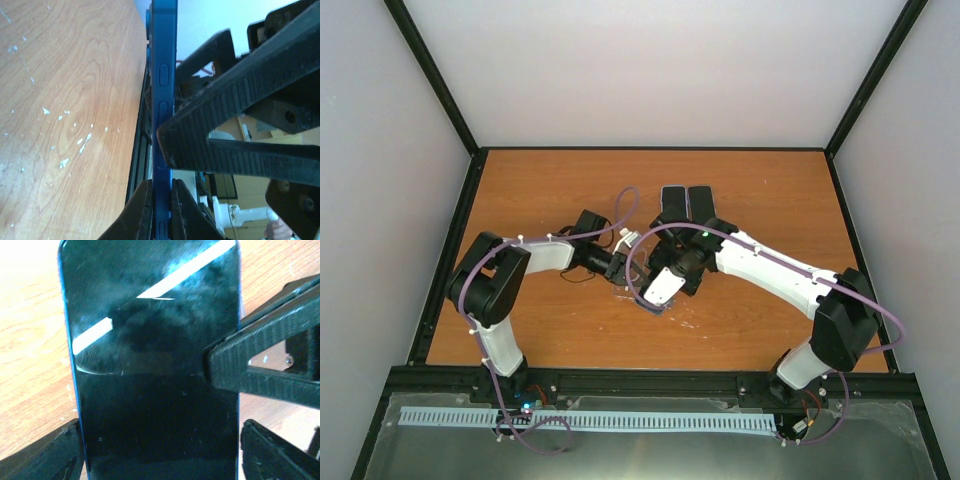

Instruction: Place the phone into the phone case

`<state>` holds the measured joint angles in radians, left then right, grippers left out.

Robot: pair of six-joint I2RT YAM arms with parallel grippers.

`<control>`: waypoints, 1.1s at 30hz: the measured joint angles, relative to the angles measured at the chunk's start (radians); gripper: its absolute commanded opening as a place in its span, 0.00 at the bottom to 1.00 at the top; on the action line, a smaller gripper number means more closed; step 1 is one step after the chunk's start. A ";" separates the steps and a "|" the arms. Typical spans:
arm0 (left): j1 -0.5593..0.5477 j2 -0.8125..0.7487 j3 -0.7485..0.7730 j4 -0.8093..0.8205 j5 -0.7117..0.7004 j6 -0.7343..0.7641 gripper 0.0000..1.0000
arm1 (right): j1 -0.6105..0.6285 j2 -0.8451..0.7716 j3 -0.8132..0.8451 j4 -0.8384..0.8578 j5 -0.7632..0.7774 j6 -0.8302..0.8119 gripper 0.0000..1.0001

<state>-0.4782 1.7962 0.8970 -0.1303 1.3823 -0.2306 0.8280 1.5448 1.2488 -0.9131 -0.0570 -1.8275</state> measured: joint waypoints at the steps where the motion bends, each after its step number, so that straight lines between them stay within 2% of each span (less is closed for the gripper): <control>1: 0.003 0.000 0.002 -0.002 -0.001 0.001 0.01 | 0.000 0.000 0.000 0.003 0.001 0.015 0.89; 7: 0.089 -0.009 0.003 -0.004 -0.009 -0.003 0.01 | -0.018 -0.012 0.034 0.048 -0.034 0.136 0.99; 17: 0.241 -0.139 -0.006 0.034 0.002 -0.013 0.01 | -0.148 -0.074 0.146 0.068 -0.255 0.529 0.98; 25: 0.298 -0.237 -0.019 0.135 -0.002 -0.043 0.01 | -0.247 -0.071 0.182 0.191 -0.492 1.005 0.95; 33: 0.300 -0.354 -0.020 0.243 0.002 -0.070 0.01 | -0.294 -0.070 0.098 0.507 -0.707 1.595 0.89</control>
<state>-0.1783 1.4418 0.8772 0.1131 1.3838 -0.3004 0.5339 1.4746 1.3472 -0.4057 -0.7643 -0.2329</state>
